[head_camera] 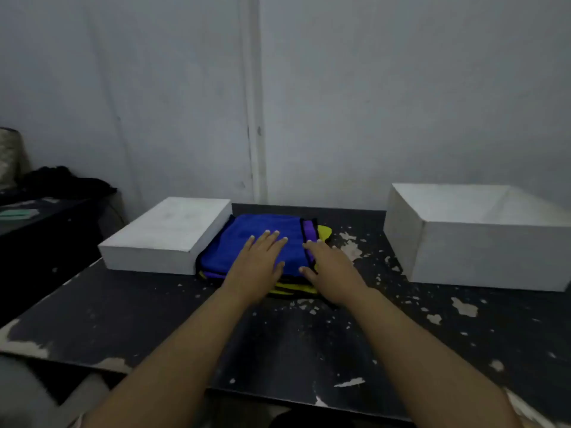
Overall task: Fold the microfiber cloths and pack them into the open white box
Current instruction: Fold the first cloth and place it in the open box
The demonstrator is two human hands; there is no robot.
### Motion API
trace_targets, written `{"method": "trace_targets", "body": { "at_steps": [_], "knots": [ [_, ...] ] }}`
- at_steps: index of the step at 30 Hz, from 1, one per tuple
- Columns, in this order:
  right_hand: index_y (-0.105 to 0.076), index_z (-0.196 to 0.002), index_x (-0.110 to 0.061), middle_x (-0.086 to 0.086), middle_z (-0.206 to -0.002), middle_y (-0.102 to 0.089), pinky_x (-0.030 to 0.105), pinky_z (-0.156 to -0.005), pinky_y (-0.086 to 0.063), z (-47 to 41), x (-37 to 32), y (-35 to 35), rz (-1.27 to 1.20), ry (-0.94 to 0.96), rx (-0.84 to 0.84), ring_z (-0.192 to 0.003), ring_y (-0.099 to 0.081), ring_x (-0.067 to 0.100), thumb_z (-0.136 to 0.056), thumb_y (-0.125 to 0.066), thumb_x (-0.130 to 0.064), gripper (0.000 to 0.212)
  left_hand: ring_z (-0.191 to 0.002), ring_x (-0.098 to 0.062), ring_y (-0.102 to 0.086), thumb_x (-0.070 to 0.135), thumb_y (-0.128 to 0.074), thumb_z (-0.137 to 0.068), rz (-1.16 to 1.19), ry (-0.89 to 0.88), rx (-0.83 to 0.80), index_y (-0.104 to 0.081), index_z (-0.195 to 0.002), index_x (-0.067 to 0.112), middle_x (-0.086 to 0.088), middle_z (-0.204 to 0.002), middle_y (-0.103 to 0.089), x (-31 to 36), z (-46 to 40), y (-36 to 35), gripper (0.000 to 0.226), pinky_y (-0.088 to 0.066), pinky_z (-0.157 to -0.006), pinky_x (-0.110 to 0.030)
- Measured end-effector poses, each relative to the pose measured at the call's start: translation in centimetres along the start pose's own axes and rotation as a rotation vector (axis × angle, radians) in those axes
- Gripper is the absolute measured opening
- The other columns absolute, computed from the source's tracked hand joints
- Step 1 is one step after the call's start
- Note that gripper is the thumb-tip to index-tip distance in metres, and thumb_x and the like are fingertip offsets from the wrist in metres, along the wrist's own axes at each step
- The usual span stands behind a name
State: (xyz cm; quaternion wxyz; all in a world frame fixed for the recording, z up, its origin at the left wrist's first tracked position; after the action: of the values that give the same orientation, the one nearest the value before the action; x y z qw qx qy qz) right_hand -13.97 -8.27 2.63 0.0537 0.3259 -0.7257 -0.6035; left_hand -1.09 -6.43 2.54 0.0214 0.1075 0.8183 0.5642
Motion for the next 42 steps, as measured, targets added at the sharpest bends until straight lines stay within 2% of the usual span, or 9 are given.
{"method": "trace_targets", "body": {
  "at_steps": [4,9,15,21,27,31,35,39,42],
  "knots": [
    [-0.037,-0.140,-0.016,0.003,-0.149,-0.037,0.032,-0.110,-0.029,-0.5,0.8,-2.7,-0.072,-0.049,-0.064,-0.139,-0.031,0.017,-0.094,-0.050,-0.023,0.048,-0.145,-0.015,-0.013,0.025,-0.039,-0.097,0.020,-0.035,-0.080,-0.035,-0.142,0.020,0.001,-0.155,-0.024,-0.2,-0.1,-2.8,0.045,-0.009,-0.118,-0.034],
    [-0.052,-0.128,-0.014,0.006,-0.133,-0.054,0.034,-0.100,-0.042,-1.7,0.8,-4.5,-0.100,-0.049,-0.045,-0.121,-0.051,0.021,-0.094,-0.049,-0.014,0.034,-0.143,-0.014,-0.022,0.019,-0.036,-0.099,0.062,-0.070,-0.086,-0.046,-0.135,0.017,0.000,-0.150,-0.037,-0.6,-1.0,-4.9,0.038,-0.017,-0.117,-0.029],
    [-0.058,-0.121,-0.012,0.006,-0.121,-0.062,0.030,-0.094,-0.045,-2.5,0.9,-5.7,-0.100,-0.065,0.021,-0.109,-0.057,0.019,-0.094,-0.050,-0.018,0.029,-0.138,-0.007,-0.032,0.023,-0.043,-0.098,0.231,-0.012,-0.086,-0.045,-0.136,0.018,0.003,-0.146,-0.042,-1.5,-1.0,-6.2,0.038,-0.028,-0.110,-0.022],
    [-0.064,-0.115,-0.008,0.009,-0.115,-0.066,0.032,-0.093,-0.046,-3.0,1.3,-6.1,-0.137,-0.145,0.062,-0.106,-0.060,0.021,-0.095,-0.048,-0.015,0.026,-0.133,-0.006,-0.039,0.024,-0.055,-0.092,0.396,0.088,-0.094,-0.056,-0.127,0.017,0.004,-0.138,-0.052,-2.6,-1.6,-6.7,0.036,-0.031,-0.111,-0.025],
    [-0.066,-0.102,-0.020,0.003,-0.094,-0.071,0.035,-0.078,-0.051,-3.6,2.1,-6.1,-0.090,-0.224,0.126,-0.085,-0.063,0.019,-0.096,-0.045,-0.025,0.022,-0.129,-0.005,-0.044,0.028,-0.060,-0.087,0.431,0.098,-0.109,-0.060,-0.123,0.020,0.005,-0.133,-0.057,-3.1,-2.0,-7.0,0.037,-0.035,-0.109,-0.026],
    [-0.063,-0.100,-0.021,0.001,-0.092,-0.070,0.032,-0.072,-0.045,-4.1,2.3,-5.7,-0.045,-0.240,0.129,-0.082,-0.062,0.020,-0.097,-0.042,-0.026,0.022,-0.114,-0.008,-0.058,0.033,-0.057,-0.089,0.414,0.145,-0.069,-0.065,-0.115,0.022,0.003,-0.116,-0.068,-3.5,-2.3,-6.6,0.030,-0.047,-0.093,-0.028],
    [-0.061,-0.098,-0.017,0.002,-0.089,-0.069,0.033,-0.071,-0.045,-4.7,1.9,-5.4,-0.001,-0.217,0.116,-0.079,-0.062,0.021,-0.097,-0.041,-0.029,0.023,-0.067,-0.015,-0.058,0.033,-0.050,-0.093,0.389,0.178,-0.027,-0.070,-0.087,0.017,-0.001,-0.074,-0.068,-3.5,-2.9,-5.6,0.026,-0.038,-0.059,-0.029],
    [-0.062,-0.097,-0.018,-0.004,-0.086,-0.065,0.030,-0.070,-0.048,-4.7,1.9,-5.0,-0.216,-0.189,0.086,-0.078,-0.060,0.015,-0.090,-0.052,-0.045,0.029,-0.064,-0.017,-0.055,0.033,-0.042,-0.096,0.301,0.198,0.016,-0.059,-0.084,0.014,0.001,-0.070,-0.060,-3.4,-3.6,-4.9,0.028,-0.039,-0.056,-0.030],
    [-0.065,-0.103,-0.017,-0.001,-0.096,-0.066,0.027,-0.078,-0.049,-4.9,2.1,-4.8,-0.269,-0.135,0.067,-0.090,-0.060,0.013,-0.088,-0.060,-0.021,0.016,-0.072,-0.014,-0.058,0.037,-0.043,-0.095,0.319,0.192,0.059,-0.056,-0.094,0.020,0.004,-0.082,-0.066,-3.7,-3.7,-4.3,0.021,-0.043,-0.059,-0.031]
  ]
}}
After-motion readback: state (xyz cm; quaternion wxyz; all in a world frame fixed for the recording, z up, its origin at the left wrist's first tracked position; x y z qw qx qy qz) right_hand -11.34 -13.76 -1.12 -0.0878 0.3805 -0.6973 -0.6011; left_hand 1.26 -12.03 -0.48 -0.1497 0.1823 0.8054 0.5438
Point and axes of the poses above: each hand's wrist, its own z-axis away from the middle knuckle, its own y-axis out of the back of the hand, x = y × z, the point moved 7 cm from there along -z, towards the middle knuckle
